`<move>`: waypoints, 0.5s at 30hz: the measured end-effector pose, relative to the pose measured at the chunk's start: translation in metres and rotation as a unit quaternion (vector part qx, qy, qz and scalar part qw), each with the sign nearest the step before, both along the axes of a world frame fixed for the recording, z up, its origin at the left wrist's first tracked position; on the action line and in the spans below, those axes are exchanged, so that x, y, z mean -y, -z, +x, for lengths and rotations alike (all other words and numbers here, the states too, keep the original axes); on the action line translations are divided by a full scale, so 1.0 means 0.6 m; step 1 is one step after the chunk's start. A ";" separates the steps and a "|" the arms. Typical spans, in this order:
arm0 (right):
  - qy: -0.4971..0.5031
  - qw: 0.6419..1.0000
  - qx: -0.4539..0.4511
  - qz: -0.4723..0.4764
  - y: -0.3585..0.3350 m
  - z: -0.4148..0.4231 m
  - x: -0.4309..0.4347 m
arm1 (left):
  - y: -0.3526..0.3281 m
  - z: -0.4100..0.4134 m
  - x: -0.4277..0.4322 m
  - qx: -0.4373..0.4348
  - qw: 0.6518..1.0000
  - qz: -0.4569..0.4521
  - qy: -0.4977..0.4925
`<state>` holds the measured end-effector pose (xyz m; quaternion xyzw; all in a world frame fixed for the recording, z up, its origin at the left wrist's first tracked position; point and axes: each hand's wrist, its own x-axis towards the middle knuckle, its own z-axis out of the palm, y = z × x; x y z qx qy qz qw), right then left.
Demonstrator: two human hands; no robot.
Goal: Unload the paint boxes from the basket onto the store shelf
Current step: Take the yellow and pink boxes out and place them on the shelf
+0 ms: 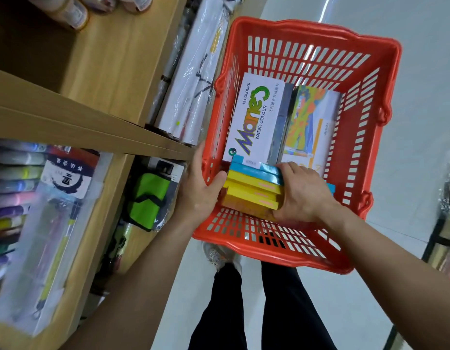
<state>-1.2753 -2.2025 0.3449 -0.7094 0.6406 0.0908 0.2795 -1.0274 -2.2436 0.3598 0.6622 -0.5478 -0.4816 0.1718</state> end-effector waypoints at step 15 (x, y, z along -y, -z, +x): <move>0.288 0.928 0.237 0.013 -0.122 -0.055 0.002 | -0.068 -0.019 -0.077 0.103 0.988 -0.116 0.014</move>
